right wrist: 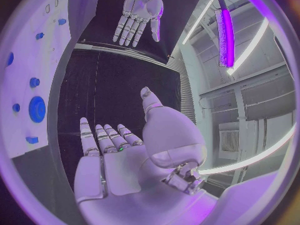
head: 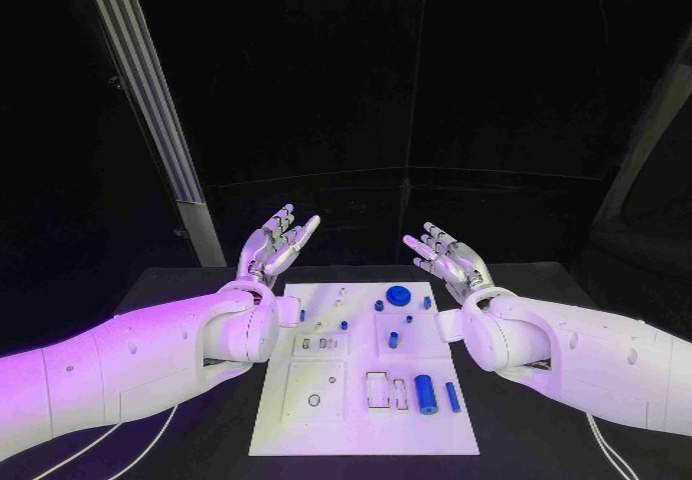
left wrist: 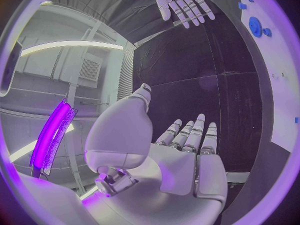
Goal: Assemble the parts on the task board
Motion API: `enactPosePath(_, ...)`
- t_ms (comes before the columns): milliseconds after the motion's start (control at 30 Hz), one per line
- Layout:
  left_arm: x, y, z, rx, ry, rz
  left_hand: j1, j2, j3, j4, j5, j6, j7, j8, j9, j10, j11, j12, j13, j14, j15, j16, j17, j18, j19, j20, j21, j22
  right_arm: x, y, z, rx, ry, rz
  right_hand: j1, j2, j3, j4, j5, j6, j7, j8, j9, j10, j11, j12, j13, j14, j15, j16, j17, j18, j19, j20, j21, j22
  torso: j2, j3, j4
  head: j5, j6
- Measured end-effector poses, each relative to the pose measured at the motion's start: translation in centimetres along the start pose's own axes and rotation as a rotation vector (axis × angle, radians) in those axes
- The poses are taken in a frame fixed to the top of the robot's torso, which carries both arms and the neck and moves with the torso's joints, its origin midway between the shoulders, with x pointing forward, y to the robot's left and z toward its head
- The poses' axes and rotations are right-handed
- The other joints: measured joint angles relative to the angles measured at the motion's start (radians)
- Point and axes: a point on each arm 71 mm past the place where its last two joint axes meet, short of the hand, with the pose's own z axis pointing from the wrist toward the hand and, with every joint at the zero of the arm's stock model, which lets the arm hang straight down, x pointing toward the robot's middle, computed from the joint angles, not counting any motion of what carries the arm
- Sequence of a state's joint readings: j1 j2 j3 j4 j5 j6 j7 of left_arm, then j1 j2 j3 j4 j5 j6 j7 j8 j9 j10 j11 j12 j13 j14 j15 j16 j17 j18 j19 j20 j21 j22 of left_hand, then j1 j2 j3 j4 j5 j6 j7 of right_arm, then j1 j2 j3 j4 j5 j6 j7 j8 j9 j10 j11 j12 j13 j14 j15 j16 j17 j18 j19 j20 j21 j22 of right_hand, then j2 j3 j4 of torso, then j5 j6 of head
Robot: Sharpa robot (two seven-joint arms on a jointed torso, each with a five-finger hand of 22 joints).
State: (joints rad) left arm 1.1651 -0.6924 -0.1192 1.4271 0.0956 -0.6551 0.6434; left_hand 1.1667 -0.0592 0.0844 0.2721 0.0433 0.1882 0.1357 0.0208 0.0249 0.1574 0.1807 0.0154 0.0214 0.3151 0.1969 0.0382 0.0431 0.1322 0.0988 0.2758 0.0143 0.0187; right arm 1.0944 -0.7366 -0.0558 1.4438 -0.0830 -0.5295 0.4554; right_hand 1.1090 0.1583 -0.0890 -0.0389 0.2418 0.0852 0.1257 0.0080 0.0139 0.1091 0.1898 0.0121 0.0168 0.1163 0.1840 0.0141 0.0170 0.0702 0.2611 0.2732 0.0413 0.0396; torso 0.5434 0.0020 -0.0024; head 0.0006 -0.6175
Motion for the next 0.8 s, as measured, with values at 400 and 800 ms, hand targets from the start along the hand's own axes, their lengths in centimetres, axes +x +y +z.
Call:
enactPosePath(400,-1.8,-0.1,0.2,0.013,-0.004,-0.032,0.058,0.019,-0.006,0.002,0.004,0.087,0.005,0.019,0.011,0.117,0.072,0.027,0.015,0.170,0.039,0.052,0.027,0.013,0.093,0.020,0.041,0.023,-2.2,-0.2,0.4,-0.017,0.116,-0.087,0.149,0.008,0.018,-0.094,-0.015,0.179,0.013,0.039,0.022,0.211,0.052,0.043,0.022,0.225,0.046,0.049,0.022,0.019,0.213,0.017,0.086,0.043,0.003,-0.0006,-0.0012,-0.006,-0.007)
enactPosePath(800,-3.0,-0.6,0.0,0.024,0.030,-0.061,0.101,0.062,-0.046,-0.078,0.004,0.629,0.066,0.139,0.061,0.744,0.025,0.174,0.055,0.647,-0.036,0.194,0.077,0.039,0.694,-0.002,0.277,0.124,-4.1,0.8,0.6,-0.111,0.138,-0.300,0.227,0.017,0.054,-0.192,-0.019,0.611,0.057,0.116,0.051,0.689,0.019,0.134,0.042,0.717,-0.007,0.151,0.044,0.079,0.492,-0.003,0.234,0.097,0.023,0.0011,-0.0043,-0.005,-0.004)
